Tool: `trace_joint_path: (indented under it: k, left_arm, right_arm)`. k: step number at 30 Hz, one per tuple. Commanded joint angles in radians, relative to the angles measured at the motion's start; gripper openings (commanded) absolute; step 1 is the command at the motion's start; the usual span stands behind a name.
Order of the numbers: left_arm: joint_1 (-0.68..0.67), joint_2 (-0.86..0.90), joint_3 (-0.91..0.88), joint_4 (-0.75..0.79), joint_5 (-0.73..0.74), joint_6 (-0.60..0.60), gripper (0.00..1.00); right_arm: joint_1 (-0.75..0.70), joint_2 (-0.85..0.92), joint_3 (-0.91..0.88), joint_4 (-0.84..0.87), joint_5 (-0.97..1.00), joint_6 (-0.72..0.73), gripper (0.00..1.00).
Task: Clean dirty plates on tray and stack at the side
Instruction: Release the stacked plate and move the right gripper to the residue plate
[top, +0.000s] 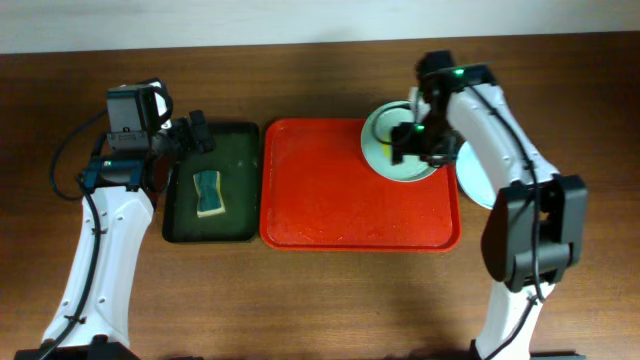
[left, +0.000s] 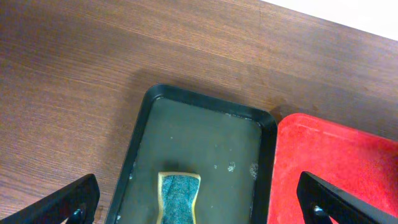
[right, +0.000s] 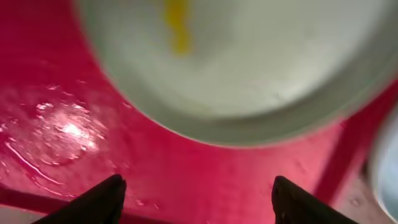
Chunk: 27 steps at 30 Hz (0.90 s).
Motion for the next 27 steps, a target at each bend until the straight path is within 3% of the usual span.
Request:
trace_joint_path:
  k: [1, 3, 6, 14, 16, 17, 19, 20, 22, 25, 27]
  left_arm:
    - [-0.003, -0.001, 0.009, 0.001, 0.008, 0.001, 0.99]
    - [-0.003, -0.001, 0.009, 0.001, 0.008, 0.001, 0.99]
    - [-0.003, -0.001, 0.009, 0.001, 0.008, 0.001, 1.00]
    - [-0.003, -0.001, 0.009, 0.053, 0.017, -0.031, 0.99]
    - [-0.010, 0.005, 0.009, 0.021, 0.142, -0.039, 0.99]
    - [-0.029, 0.020, 0.009, -0.036, 0.237, 0.018, 0.87]
    - [-0.065, 0.046, 0.009, -0.093, 0.249, 0.076, 0.27]
    - [-0.086, 0.064, 0.009, -0.113, 0.243, 0.090, 0.22]
    - [-0.135, 0.109, 0.009, -0.145, 0.210, 0.091, 0.22]
    - [-0.185, 0.158, 0.015, -0.164, 0.187, 0.092, 0.09]
    - [-0.199, 0.195, 0.063, -0.182, 0.186, 0.094, 0.09]
  right_arm:
    - [0.067, -0.026, -0.011, 0.047, 0.005, -0.005, 0.76]
    - [0.101, -0.026, -0.011, 0.071, 0.005, -0.005, 0.79]
    - [0.149, -0.026, -0.011, 0.097, 0.006, -0.005, 0.99]
    - [0.153, -0.026, -0.011, 0.098, 0.010, -0.005, 0.99]
    - [0.144, -0.026, -0.011, 0.098, 0.010, -0.005, 0.99]
    - [0.138, -0.026, -0.011, 0.098, 0.010, -0.005, 0.99]
    - [0.135, -0.026, -0.011, 0.098, 0.009, -0.005, 0.99]
    - [0.134, -0.026, -0.011, 0.098, 0.009, -0.005, 0.99]
    - [0.133, -0.026, -0.011, 0.098, 0.009, -0.005, 0.99]
    - [0.133, -0.026, -0.011, 0.098, 0.009, -0.005, 0.99]
    - [0.133, -0.026, -0.011, 0.099, 0.010, -0.005, 0.99]
